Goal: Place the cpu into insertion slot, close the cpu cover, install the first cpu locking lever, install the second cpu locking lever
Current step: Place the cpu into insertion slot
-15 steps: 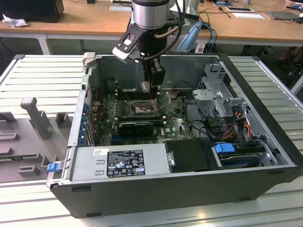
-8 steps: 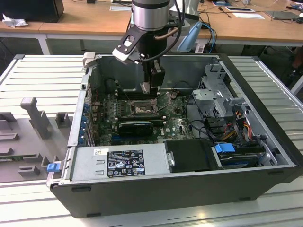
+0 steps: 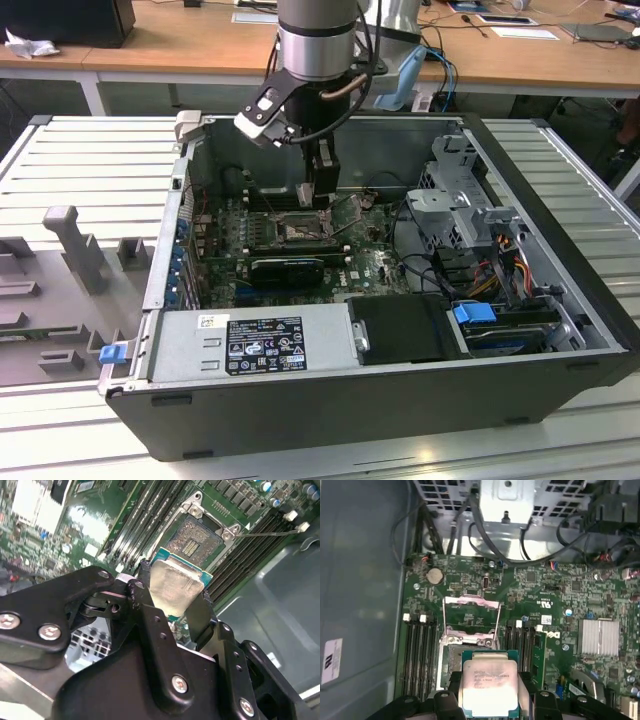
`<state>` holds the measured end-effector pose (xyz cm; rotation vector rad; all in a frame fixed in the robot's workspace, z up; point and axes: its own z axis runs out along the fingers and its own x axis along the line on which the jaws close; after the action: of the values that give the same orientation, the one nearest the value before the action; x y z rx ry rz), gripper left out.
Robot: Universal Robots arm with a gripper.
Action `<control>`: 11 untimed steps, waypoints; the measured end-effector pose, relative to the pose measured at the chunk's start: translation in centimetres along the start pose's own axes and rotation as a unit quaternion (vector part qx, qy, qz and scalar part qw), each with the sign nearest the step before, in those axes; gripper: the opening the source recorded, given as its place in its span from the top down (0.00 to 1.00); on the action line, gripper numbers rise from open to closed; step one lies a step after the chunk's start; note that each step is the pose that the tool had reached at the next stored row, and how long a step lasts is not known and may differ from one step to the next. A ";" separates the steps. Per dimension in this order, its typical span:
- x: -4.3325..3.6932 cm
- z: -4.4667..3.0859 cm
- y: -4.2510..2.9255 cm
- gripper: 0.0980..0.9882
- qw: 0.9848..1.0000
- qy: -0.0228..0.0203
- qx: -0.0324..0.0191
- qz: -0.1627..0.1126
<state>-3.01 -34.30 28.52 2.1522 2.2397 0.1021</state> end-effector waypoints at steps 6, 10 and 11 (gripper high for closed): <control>0.03 1.41 -0.16 0.52 1.000 -0.001 0.000 0.007; 0.13 2.19 -0.21 0.52 1.000 -0.002 0.000 0.022; 0.16 2.38 -0.23 0.52 1.000 -0.002 0.000 0.026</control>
<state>-3.08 -34.09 26.14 2.2084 2.1824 0.1000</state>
